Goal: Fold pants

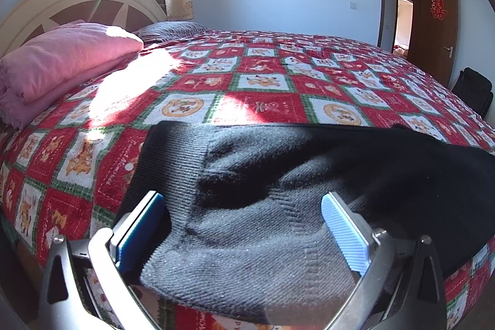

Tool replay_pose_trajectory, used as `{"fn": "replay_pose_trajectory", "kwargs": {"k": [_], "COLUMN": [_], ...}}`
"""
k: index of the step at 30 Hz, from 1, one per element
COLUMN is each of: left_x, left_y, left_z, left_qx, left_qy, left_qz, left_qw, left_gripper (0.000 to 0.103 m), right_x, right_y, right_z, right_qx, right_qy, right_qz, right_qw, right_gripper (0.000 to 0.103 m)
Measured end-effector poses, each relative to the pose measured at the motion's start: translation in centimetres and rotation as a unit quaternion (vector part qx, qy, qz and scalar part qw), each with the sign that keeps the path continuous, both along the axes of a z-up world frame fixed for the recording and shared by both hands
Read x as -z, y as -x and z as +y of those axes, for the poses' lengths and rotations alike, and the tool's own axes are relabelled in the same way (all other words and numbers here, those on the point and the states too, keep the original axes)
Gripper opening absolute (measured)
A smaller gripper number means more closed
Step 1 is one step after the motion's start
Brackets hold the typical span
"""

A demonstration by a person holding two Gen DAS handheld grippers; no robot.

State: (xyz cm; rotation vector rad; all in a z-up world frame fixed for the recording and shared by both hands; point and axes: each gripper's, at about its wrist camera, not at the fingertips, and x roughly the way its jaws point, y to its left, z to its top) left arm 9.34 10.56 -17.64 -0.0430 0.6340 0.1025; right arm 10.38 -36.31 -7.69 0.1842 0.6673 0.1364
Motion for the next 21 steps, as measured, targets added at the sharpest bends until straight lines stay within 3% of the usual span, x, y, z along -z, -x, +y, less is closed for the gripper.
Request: {"fn": "replay_pose_trajectory", "kwargs": {"k": [21], "left_x": [-0.2], "left_y": [0.2], "left_z": [-0.2], "left_qx": [-0.001], "left_qy": [-0.002], "left_qz": [-0.005], "left_qw": [1.0000], "left_gripper": [0.103], "right_x": [5.7], "right_y": [-4.1], "right_z": [13.5], "right_qx": [-0.113], "right_qy": [0.051], "right_qz": [0.044], "right_qw": [0.991], "right_gripper": [0.013]}}
